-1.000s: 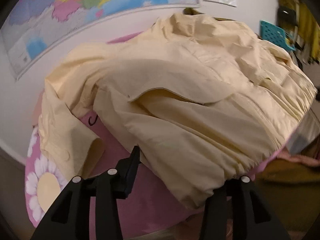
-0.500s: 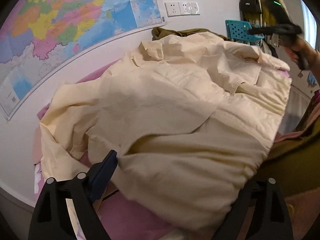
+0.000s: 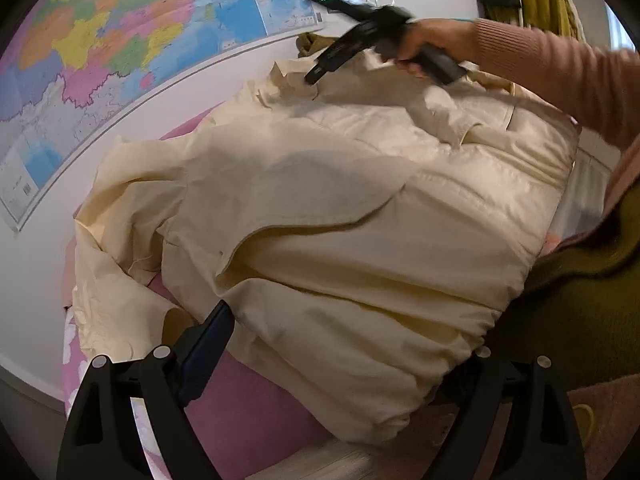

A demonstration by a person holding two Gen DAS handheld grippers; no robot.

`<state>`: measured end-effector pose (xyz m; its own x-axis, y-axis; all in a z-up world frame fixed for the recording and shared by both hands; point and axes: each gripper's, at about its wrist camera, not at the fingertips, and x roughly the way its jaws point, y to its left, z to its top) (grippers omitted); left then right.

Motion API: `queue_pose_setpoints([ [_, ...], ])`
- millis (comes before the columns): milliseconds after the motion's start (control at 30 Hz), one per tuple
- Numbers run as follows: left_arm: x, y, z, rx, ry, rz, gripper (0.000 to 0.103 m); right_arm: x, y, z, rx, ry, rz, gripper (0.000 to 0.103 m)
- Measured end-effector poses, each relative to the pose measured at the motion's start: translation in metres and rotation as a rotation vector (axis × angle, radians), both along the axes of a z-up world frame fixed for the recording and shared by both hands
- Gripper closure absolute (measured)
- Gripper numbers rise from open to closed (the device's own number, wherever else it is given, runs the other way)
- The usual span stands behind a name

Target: Fold large clothes

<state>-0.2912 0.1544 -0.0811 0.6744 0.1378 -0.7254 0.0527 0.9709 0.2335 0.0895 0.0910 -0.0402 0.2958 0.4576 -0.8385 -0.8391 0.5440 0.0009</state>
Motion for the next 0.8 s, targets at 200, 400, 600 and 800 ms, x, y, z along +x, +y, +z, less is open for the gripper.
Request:
queue_pose_setpoints([
  [200, -0.014, 0.011, 0.003, -0.098, -0.038, -0.019, 0.017, 0.042, 0.027, -0.035, -0.059, 0.020, -0.117, 0.074],
  [400, -0.046, 0.042, 0.009, -0.274, -0.108, -0.012, 0.017, 0.071, 0.016, -0.010, 0.081, 0.056, -0.155, 0.101],
  [600, -0.048, 0.060, 0.029, -0.206, -0.175, 0.110, 0.017, 0.083, 0.016, 0.046, 0.234, -0.025, -0.165, 0.101],
  [800, -0.012, 0.056, 0.036, -0.186, -0.193, 0.048, 0.017, 0.099, 0.036, 0.029, 0.149, -0.046, -0.150, 0.101],
])
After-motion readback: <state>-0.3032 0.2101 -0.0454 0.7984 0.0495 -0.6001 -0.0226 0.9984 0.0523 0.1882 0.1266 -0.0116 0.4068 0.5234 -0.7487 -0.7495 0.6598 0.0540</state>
